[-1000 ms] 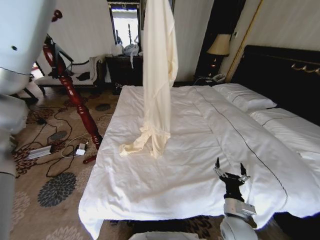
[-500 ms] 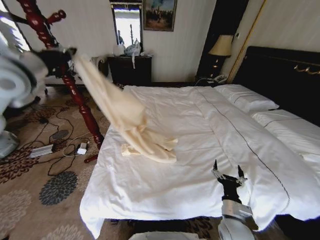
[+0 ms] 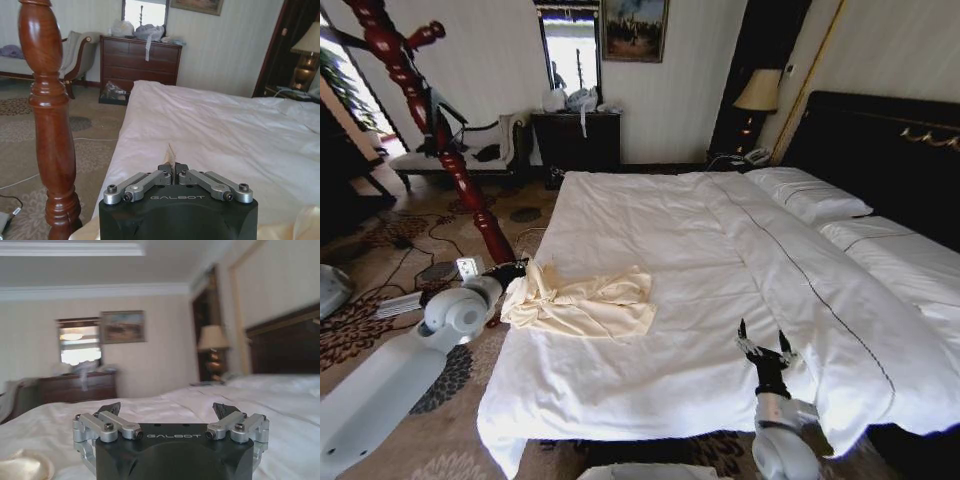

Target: Pick up the clothes from the bed and hang them on the clothes hanger.

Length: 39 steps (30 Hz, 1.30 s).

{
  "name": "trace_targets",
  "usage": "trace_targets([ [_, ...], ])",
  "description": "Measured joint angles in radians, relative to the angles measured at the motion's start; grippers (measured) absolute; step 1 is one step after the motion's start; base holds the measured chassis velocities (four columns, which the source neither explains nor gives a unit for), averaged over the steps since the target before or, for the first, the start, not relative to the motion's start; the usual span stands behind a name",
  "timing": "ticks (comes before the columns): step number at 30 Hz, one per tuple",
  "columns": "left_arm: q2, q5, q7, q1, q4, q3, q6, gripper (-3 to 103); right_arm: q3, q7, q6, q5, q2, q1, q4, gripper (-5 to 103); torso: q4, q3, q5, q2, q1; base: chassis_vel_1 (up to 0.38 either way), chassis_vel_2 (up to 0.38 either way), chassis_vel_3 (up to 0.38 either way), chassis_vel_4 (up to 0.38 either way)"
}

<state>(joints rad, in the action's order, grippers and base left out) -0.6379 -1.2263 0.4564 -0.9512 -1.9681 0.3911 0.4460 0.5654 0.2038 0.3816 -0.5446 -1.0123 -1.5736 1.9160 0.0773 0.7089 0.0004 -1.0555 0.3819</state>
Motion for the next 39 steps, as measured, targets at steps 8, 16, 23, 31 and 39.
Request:
trace_targets([
  [8, -0.050, -0.036, 0.028, -0.002, -0.046, 0.074, 0.032, 2, -0.305, -0.101, -0.003, -0.023, 0.365, 0.349, -0.185, 100, 0.0008, 0.000, -0.0002, 0.000, 0.000, 0.000, 0.000, 0.000, 0.000],
  [16, -0.088, -0.065, 0.042, 0.011, -0.079, 0.117, 0.059, 2, -0.982, -0.413, -0.004, -0.025, 0.307, 1.081, -0.488, 100, 0.0004, 0.000, -0.0008, 0.000, 0.000, 0.000, 0.000, 0.000, 0.000],
  [23, -0.102, -0.078, 0.048, -0.003, -0.099, 0.160, 0.074, 2, -1.227, -0.640, -0.022, 0.031, 0.119, 1.388, -0.648, 100, -0.0003, 0.000, -0.0012, 0.000, 0.000, 0.000, 0.000, 0.000, 0.000],
  [31, -0.118, -0.089, 0.054, -0.005, -0.118, 0.203, 0.091, 2, -1.357, -0.737, -0.074, 0.145, -0.032, 1.525, -0.743, 100, 0.0010, 0.000, -0.0010, 0.000, 0.000, 0.000, 0.000, 0.000, 0.000],
  [39, -0.142, -0.093, 0.061, -0.028, -0.128, 0.239, 0.102, 2, -1.370, -0.712, -0.002, 0.405, -0.231, 1.507, -0.877, 100, -0.0002, 0.000, -0.0007, 0.000, 0.000, 0.000, 0.000, 0.000, 0.000],
])
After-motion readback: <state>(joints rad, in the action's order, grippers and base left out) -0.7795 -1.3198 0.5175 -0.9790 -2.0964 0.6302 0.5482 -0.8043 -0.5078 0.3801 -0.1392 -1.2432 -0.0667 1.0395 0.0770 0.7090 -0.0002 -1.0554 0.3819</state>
